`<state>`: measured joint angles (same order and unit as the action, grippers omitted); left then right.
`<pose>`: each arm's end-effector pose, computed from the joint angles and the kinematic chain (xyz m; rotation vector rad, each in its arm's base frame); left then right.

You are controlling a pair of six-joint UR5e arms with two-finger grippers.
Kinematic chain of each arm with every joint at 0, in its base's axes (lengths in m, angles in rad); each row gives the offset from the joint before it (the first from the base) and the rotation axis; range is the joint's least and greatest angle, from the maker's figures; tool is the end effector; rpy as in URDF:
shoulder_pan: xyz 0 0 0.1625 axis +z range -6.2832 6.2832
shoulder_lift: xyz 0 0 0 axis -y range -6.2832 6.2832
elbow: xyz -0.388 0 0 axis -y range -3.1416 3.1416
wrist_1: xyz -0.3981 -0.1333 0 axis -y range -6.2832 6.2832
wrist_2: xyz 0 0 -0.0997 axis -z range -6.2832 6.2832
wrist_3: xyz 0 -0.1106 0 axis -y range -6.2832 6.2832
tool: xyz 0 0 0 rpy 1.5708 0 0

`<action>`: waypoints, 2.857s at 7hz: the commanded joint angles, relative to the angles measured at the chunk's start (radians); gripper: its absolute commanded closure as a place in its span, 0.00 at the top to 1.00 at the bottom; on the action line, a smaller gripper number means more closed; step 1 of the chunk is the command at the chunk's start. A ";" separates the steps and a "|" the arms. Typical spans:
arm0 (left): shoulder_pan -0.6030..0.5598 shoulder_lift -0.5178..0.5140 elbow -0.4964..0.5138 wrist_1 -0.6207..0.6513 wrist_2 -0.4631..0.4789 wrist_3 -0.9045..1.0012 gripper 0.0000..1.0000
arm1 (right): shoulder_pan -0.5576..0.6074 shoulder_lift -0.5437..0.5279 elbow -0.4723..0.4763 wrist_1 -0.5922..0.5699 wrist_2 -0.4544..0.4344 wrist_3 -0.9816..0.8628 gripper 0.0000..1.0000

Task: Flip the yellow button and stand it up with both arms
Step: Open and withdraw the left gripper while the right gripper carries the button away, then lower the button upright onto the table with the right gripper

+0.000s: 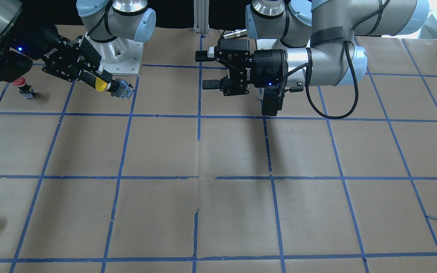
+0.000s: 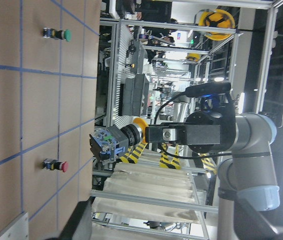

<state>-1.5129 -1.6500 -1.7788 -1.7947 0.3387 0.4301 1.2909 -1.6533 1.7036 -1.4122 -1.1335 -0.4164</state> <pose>-0.2094 -0.4944 0.3557 -0.0060 -1.8675 -0.1515 0.0509 -0.4749 0.4105 -0.1196 2.6586 0.0605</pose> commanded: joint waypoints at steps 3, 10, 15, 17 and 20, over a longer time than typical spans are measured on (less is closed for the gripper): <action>0.003 -0.024 0.142 0.136 0.586 -0.192 1.00 | -0.100 0.014 0.262 -0.478 -0.345 -0.735 0.17; -0.018 -0.024 0.248 0.251 1.152 -0.584 1.00 | -0.458 0.176 0.260 -0.585 -0.348 -2.038 0.15; -0.033 -0.020 0.308 0.248 1.251 -0.632 1.00 | -0.479 0.272 0.211 -0.528 -0.463 -2.664 0.15; -0.045 -0.043 0.323 0.245 1.217 -0.640 1.00 | -0.492 0.380 0.081 -0.434 -0.456 -2.667 0.15; -0.052 -0.007 0.306 0.174 1.177 -0.479 1.00 | -0.493 0.408 0.057 -0.355 -0.456 -2.664 0.16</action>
<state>-1.5655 -1.6695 -1.4702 -1.5848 1.5212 -0.1365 0.7984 -1.2563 1.7676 -1.7811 -1.5864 -3.0816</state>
